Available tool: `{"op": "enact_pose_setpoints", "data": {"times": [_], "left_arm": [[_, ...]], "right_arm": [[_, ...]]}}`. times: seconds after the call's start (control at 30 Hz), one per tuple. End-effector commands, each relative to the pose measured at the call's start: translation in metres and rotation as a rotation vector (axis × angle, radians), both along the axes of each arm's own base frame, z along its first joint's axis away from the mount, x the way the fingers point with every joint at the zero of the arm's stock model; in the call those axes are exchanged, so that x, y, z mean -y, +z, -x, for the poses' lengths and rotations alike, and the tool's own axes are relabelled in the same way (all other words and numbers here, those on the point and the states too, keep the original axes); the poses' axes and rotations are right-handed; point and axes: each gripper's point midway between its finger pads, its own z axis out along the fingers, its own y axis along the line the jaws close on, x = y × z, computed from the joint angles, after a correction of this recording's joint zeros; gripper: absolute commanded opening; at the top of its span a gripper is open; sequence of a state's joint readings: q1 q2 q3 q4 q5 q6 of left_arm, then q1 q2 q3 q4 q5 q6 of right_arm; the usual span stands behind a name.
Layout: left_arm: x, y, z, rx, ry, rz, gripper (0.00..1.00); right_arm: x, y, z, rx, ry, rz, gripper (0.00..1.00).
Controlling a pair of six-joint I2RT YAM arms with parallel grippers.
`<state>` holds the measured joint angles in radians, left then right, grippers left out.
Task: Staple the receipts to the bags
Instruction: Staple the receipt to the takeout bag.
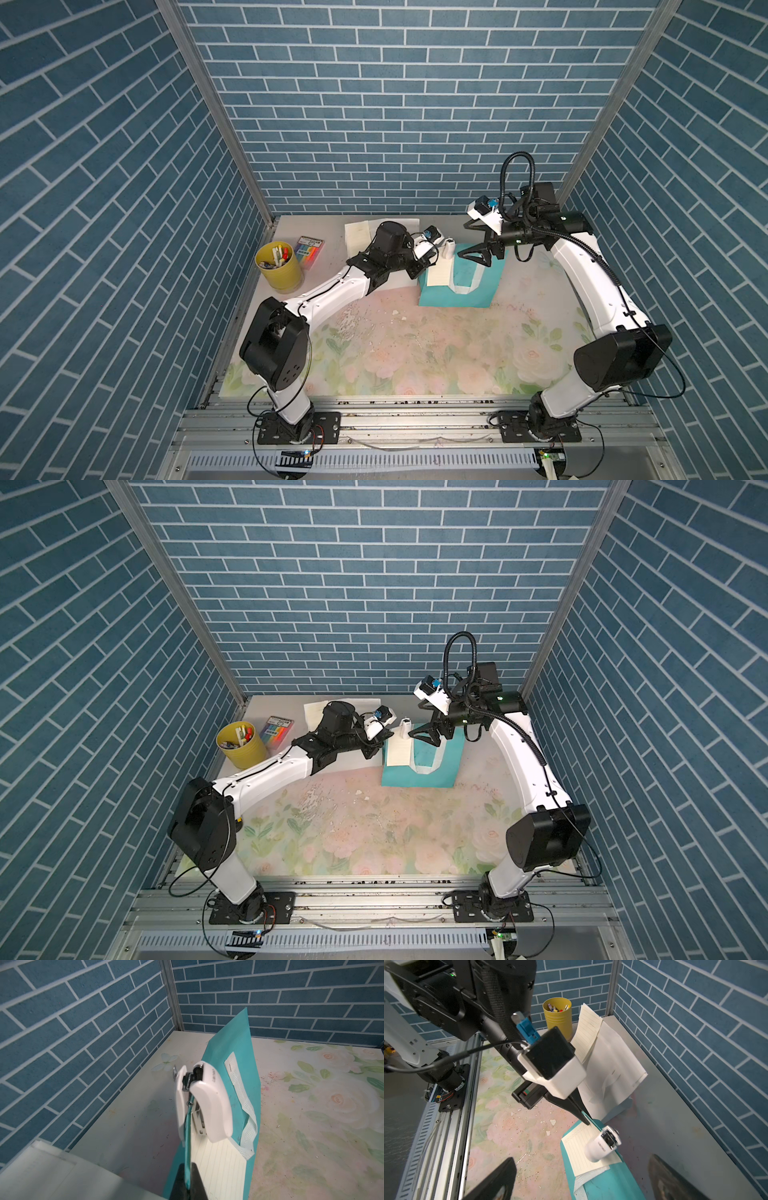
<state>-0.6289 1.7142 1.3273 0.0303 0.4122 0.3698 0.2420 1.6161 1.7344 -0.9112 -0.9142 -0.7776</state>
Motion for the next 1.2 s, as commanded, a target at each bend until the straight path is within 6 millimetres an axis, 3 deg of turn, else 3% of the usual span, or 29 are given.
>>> {"op": "enact_pose_setpoints", "data": {"times": [0.0,0.33,0.6,0.7,0.87,0.97,1.03,1.17], "left_arm": [[0.003,0.006,0.011,-0.002,-0.040,-0.017,0.00],[0.004,0.002,0.015,0.006,-0.071,-0.052,0.00],[0.004,-0.003,0.021,0.007,-0.105,-0.076,0.00],[0.004,-0.005,0.020,0.010,-0.109,-0.083,0.00],[0.005,-0.007,0.020,0.011,-0.117,-0.092,0.00],[0.006,-0.008,0.018,0.009,-0.116,-0.093,0.00],[0.007,-0.006,0.017,0.012,-0.119,-0.089,0.00],[0.009,-0.005,0.016,0.012,-0.120,-0.085,0.00]], "right_arm": [[-0.009,-0.013,0.002,0.084,0.110,-0.008,0.98],[-0.026,-0.049,-0.011,0.158,0.243,0.060,0.98],[-0.031,-0.065,-0.026,0.148,0.255,0.062,0.96],[-0.030,-0.070,-0.023,0.136,0.275,0.084,0.91],[-0.026,-0.079,-0.020,0.141,0.284,0.142,0.75],[-0.026,-0.083,-0.019,0.147,0.287,0.176,0.55],[-0.027,-0.088,-0.019,0.158,0.288,0.214,0.49],[-0.030,-0.087,-0.017,0.162,0.298,0.210,0.28]]}}
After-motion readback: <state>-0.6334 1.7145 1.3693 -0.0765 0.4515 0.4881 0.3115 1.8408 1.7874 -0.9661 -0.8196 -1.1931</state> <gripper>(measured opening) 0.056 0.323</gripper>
